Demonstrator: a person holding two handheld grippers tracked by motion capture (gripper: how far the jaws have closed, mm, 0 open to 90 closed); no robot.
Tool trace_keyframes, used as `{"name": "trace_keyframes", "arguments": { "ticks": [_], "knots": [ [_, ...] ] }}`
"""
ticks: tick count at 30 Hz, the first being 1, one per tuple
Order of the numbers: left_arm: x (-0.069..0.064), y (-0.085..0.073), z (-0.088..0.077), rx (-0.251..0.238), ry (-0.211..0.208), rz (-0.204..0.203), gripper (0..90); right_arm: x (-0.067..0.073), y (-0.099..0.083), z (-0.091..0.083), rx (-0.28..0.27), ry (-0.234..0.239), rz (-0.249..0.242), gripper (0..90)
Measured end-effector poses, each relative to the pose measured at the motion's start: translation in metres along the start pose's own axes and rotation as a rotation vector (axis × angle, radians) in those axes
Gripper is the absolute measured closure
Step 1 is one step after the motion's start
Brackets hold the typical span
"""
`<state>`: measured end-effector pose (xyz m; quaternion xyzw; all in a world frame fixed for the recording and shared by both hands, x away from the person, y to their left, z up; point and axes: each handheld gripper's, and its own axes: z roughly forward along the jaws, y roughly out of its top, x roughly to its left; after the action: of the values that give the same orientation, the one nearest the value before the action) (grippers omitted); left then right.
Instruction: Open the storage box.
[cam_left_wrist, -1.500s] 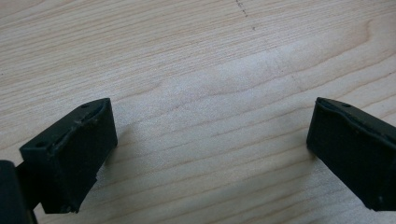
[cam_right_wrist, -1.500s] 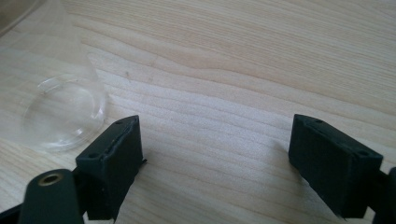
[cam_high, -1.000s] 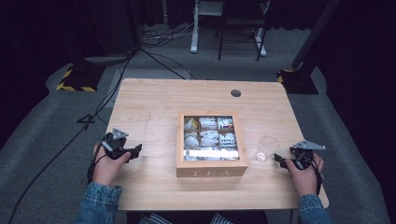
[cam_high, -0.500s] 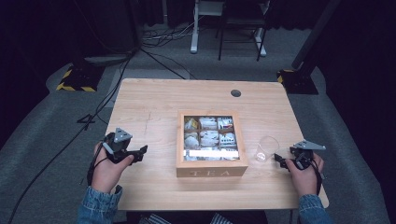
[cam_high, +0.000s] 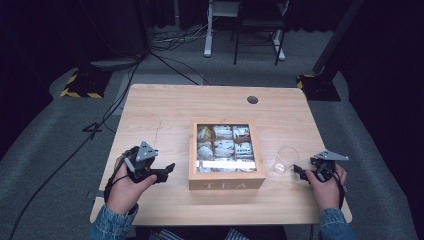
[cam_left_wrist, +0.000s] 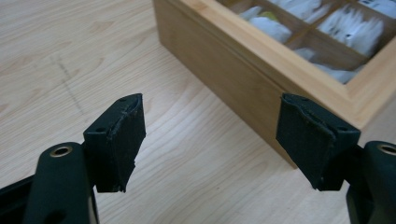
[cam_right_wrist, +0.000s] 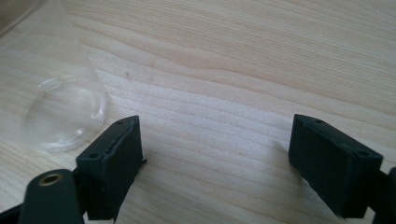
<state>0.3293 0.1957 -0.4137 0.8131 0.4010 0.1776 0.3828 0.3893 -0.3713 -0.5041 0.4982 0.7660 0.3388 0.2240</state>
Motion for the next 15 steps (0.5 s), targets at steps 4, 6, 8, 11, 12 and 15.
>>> {"name": "trace_keyframes", "arguments": {
  "ticks": [4,6,8,11,12,15],
  "knots": [
    [-0.009,0.002,0.003,0.0,-0.032,0.023,23.7,0.0,0.0,0.0,0.0,0.0,0.0,17.7],
    [-0.013,0.003,0.005,0.003,-0.047,0.034,23.5,0.0,0.0,0.0,0.0,0.0,0.0,17.8],
    [-0.019,0.003,0.007,0.004,-0.054,0.04,23.5,0.0,0.0,0.0,0.0,0.0,0.0,17.8],
    [-0.028,0.004,0.011,0.002,-0.077,0.049,22.9,0.0,0.0,0.0,0.0,0.0,0.0,17.8],
    [-0.031,0.004,0.012,0.004,-0.083,0.053,22.9,0.0,0.0,0.0,0.0,0.0,0.0,17.8],
    [-0.039,0.004,0.017,0.015,-0.101,0.065,22.6,0.0,0.0,0.0,0.0,0.0,0.0,17.8]
  ]
}}
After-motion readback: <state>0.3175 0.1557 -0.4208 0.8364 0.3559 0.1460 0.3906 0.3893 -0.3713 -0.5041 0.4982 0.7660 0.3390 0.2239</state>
